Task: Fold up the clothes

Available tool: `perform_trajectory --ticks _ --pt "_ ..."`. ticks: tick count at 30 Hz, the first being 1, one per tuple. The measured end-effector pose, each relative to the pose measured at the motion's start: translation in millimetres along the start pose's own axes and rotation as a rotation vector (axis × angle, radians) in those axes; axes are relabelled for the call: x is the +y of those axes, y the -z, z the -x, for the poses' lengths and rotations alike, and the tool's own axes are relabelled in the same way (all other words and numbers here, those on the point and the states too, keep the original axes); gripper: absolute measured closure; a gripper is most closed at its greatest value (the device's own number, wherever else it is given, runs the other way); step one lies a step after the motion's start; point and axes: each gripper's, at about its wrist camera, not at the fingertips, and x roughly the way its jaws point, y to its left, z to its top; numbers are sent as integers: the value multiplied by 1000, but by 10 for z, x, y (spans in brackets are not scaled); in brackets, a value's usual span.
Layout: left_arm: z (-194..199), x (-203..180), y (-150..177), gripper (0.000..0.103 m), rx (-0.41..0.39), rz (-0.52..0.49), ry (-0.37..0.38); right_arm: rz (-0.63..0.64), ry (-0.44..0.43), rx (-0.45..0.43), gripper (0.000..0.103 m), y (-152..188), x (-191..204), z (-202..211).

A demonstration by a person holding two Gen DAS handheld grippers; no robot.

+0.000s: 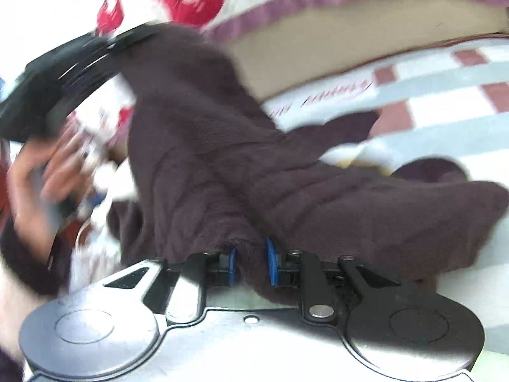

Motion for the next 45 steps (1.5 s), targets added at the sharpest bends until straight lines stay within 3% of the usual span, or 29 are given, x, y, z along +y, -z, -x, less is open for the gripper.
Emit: perform_trajectory --ticks 4,6,8,10,14,17,18,19,20,21,22,24,27,28,30,33,36,39,42,45 --pt "186 24 215 95 73 83 21 100 90 -105 64 -101 295 158" --pt "209 124 336 95 96 169 41 147 64 -159 49 -114 477 197" --pt "216 206 400 95 113 223 52 184 -1 -181 43 -150 558 244" --pt "229 247 413 95 120 242 70 247 -10 -157 34 -128 698 113" --pt "284 268 475 95 102 289 189 380 26 -110 32 -27 990 -272" --pt "358 236 482 95 74 293 254 392 24 -118 22 6 1097 -464" --pt "374 244 484 94 67 305 276 383 78 -150 25 -20 1117 -485" --pt "371 253 488 94 67 317 282 377 135 -184 40 -42 1136 -511" --pt "356 264 493 93 72 327 279 377 195 -219 56 -61 1143 -525" --pt "330 272 504 92 85 330 264 369 244 -252 82 -95 1133 -483" --pt "293 278 524 92 105 326 237 361 292 -285 85 -128 1123 -441" --pt "220 288 556 77 151 319 194 353 414 -369 88 -176 1099 -290" --pt "144 274 598 70 208 300 148 440 616 -467 88 -118 1140 -91" --pt "125 279 610 67 223 292 128 443 655 -476 88 -83 1105 -29" --pt "84 332 643 52 254 300 94 440 714 -490 88 -11 1028 94" --pt "-20 623 717 52 297 468 68 384 677 -490 88 124 917 244" --pt "-129 933 792 47 338 650 42 462 689 -510 88 280 970 290" --pt "-238 1243 867 44 377 831 15 554 624 -516 88 435 1094 349" --pt "-402 1357 866 30 439 839 -61 588 556 -494 88 582 1159 419" --pt "-596 1349 880 25 483 755 -159 567 462 -466 88 693 1133 510"
